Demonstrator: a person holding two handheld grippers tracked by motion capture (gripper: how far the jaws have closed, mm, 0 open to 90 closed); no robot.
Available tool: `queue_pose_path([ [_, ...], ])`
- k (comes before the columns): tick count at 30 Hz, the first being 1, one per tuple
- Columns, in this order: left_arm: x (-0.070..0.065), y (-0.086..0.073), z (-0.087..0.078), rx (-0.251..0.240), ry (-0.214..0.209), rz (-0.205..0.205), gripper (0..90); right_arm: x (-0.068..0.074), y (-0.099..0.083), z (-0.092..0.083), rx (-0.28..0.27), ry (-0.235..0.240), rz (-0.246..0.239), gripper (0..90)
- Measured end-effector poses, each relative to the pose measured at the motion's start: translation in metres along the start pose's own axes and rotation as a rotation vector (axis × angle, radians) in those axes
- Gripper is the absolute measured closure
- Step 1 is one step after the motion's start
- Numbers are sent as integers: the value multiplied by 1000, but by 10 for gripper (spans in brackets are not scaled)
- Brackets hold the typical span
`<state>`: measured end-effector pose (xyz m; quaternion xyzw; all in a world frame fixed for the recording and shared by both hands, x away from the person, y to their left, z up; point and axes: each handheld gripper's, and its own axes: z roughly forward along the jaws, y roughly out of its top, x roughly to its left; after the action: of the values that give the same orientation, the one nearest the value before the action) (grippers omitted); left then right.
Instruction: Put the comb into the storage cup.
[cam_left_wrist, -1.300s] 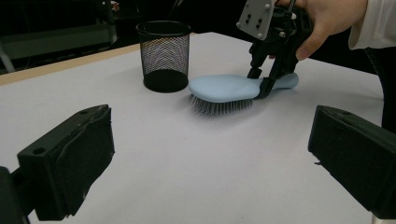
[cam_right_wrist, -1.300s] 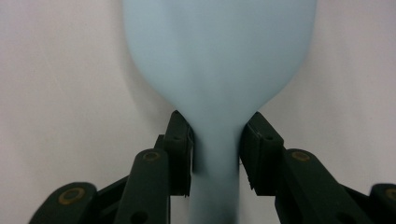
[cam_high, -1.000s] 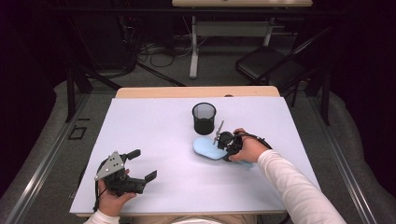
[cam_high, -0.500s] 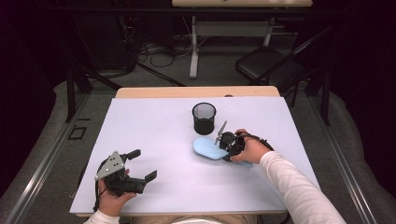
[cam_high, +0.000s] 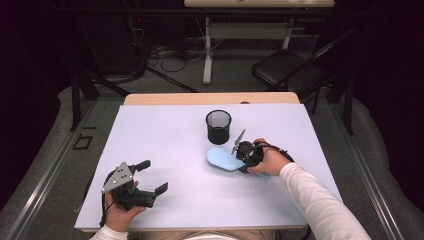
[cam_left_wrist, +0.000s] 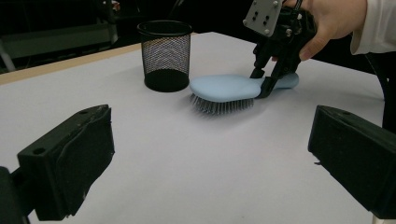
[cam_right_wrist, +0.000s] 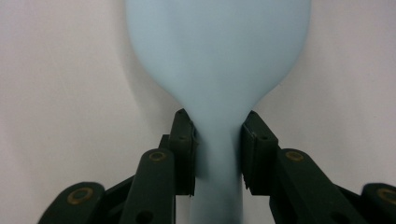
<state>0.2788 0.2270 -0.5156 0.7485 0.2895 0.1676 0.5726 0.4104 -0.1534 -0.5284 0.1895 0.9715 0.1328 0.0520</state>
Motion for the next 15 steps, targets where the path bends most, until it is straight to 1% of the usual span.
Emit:
queue_pose_path([
  [11, 0, 0, 0, -1, 1, 0, 3, 1, -3, 0, -28, -7, -1, 697],
  [15, 0, 0, 0, 0, 1, 1, 3, 2, -3, -1, -30, -11, -1, 697],
])
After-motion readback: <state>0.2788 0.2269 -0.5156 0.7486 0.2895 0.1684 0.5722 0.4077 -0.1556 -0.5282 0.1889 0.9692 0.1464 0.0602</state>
